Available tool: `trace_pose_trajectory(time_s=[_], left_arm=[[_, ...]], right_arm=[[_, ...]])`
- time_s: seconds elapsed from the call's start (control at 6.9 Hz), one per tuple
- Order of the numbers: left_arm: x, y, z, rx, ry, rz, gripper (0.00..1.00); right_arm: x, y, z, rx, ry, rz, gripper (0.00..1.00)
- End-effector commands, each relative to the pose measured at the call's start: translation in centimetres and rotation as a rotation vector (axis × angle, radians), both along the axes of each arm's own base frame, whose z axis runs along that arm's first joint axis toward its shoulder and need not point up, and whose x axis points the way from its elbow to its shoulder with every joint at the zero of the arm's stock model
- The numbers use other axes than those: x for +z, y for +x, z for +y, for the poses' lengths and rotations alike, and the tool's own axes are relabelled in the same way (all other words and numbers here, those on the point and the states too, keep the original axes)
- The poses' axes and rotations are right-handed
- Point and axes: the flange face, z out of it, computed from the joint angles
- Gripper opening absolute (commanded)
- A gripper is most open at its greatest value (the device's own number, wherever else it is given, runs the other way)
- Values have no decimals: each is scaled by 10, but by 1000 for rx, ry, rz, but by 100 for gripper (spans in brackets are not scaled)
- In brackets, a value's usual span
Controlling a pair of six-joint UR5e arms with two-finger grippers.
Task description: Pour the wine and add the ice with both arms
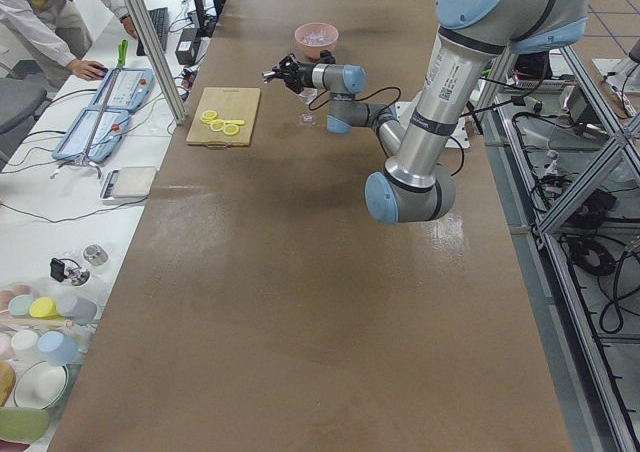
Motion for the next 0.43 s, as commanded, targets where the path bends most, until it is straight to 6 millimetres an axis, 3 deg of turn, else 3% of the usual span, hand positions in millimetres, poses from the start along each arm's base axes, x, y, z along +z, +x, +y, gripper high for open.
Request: trace_pose_trajectory(time_s=[0.0,0.29], left_arm=[[87,-40,-9,-27,-231,231,0],[162,-70,1,-60,-422,510,0]], right_arm=[[-3,-1,0,-8,9,-4,99],[0,-1,-1,-11,8,-2,99]])
